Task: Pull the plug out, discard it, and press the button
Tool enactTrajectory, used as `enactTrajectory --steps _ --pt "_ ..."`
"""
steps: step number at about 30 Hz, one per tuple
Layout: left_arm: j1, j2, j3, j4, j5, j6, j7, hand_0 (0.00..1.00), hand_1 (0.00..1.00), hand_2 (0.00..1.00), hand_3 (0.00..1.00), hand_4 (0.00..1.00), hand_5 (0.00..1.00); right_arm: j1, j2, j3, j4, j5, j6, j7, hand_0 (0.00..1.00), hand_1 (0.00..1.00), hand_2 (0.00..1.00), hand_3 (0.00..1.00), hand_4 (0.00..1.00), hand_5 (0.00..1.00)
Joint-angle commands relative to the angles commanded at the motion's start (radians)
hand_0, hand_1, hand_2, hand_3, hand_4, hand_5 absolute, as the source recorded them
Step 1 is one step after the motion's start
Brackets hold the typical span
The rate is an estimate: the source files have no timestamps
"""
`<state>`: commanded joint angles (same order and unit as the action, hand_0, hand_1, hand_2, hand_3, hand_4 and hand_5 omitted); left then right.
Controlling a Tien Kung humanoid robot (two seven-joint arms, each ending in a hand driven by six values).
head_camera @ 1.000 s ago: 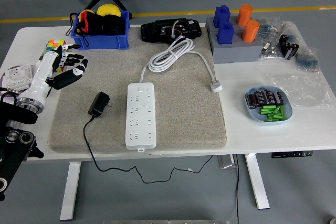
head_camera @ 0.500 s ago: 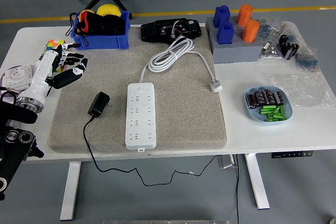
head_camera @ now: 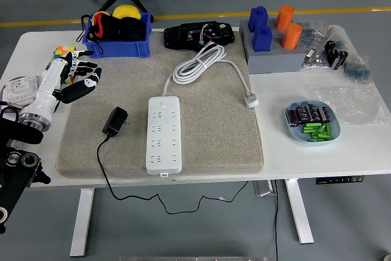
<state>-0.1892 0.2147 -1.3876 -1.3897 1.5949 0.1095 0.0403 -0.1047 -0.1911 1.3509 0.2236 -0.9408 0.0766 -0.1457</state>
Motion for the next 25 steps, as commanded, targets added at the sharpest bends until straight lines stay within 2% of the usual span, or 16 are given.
enactTrajectory --steps 25 --pt "-0.003 0.004 0.004 -0.001 0.001 -0.002 0.001 0.661 0.650 0.638 0.771 0.632 0.293 0.002 -0.006 -0.019 0.000 0.009 0.000 0.000 0.754 0.687 0.670 0.672 0.768 0.672"
